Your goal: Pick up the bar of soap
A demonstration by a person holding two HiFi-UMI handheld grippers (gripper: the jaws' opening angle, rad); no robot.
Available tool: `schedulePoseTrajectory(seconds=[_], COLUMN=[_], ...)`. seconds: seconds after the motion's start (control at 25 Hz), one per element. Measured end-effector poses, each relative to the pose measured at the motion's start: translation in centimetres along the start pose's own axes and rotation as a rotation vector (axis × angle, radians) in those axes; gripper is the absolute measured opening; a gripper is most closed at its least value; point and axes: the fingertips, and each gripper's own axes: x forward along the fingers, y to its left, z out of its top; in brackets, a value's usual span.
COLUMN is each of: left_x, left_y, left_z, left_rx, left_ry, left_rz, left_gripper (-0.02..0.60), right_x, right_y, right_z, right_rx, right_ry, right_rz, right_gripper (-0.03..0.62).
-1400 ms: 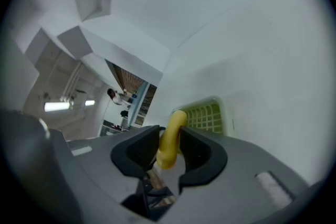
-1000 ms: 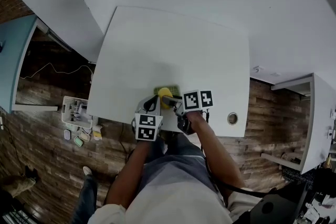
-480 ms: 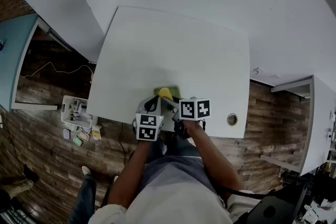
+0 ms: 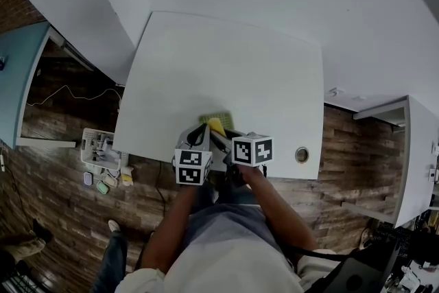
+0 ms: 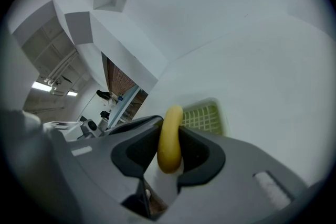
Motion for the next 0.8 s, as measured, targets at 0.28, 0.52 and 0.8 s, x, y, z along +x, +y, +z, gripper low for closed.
schedulePoseTrajectory(seconds=[0.28,0.52,0.8], left_x=[-1.2,-2.3,-3.8], left_y=[-0.5,-0.7,-1.1], left_z=[1.3,2.6,5.7], left_rx=[0.000,0.009,0.015], left_ry=[-0.036,-0.063,-0.123], left_rz=[-0.004,-0.006,-0.011], left_gripper=[0.002,0.002,0.002], right_x=[-1.7,-3.0,-5.5], right_y=[0.4,1.5,3.9], right_z=[1.0,2.2,4.6], right_rx=[-0.040,-0.084,-0.140], right_ry=[-0.032,-0.072,-0.162], right_rz=[-0.021,-0.014,0.015], right_gripper=[0.118,0.118,0.118])
